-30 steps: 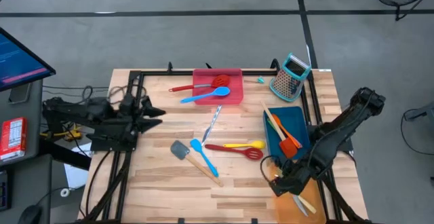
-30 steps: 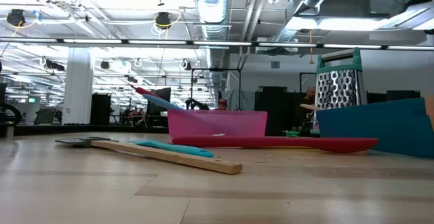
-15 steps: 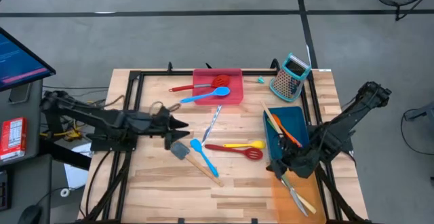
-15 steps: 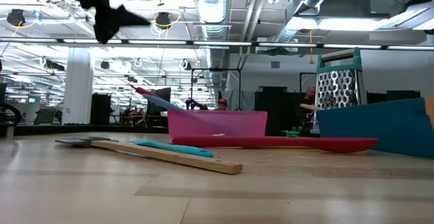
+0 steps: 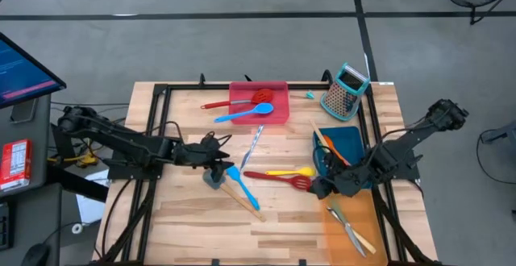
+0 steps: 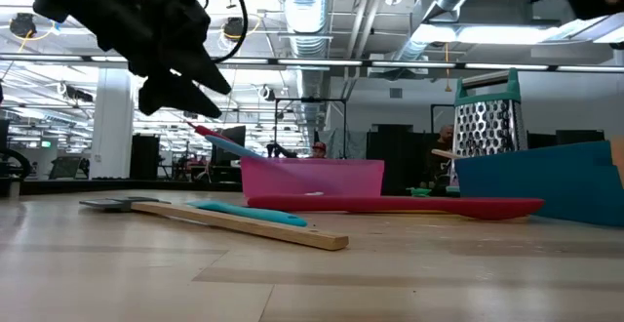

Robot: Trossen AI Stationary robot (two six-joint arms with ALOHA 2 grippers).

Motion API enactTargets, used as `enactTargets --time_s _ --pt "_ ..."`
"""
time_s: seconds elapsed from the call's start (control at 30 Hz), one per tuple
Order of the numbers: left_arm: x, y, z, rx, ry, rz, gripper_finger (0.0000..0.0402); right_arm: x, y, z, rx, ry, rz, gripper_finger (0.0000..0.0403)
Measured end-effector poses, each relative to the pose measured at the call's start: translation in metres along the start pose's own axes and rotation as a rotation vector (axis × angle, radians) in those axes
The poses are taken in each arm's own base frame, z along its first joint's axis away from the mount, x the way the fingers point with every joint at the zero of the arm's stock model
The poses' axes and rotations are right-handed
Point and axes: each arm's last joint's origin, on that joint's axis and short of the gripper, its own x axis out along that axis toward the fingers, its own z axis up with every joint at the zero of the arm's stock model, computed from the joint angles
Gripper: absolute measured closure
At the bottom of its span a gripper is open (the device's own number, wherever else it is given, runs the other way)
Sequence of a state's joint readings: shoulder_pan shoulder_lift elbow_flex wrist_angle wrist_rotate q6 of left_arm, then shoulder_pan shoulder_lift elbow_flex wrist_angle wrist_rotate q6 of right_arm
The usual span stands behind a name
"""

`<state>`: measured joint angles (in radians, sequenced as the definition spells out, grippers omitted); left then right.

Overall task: Pick & Place Kitchen Items
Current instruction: Put the blue kitchen knife into the orange bin

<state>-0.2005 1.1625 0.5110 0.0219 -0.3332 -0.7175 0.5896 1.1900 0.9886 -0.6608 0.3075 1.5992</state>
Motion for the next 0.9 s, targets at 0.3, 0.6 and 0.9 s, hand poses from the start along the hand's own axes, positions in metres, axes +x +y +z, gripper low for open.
enactTargets --time_s 0.3,0.6,0.9 --pt "-0.027 -0.001 0.008 -0.092 0.046 -0.136 0.02 0.007 0.019 0.043 -0.114 -0.155 0.17 0.0212" --pt "-0.055 0.01 0.022 -0.13 -0.159 -0.027 0.02 0.01 0.023 0.075 -0.204 -0.176 0.242 0.0212" --pt "-0.023 0.009 0.009 -0.114 -0.075 0.086 0.02 0.011 0.018 0.072 -0.238 -0.125 0.2 0.0212"
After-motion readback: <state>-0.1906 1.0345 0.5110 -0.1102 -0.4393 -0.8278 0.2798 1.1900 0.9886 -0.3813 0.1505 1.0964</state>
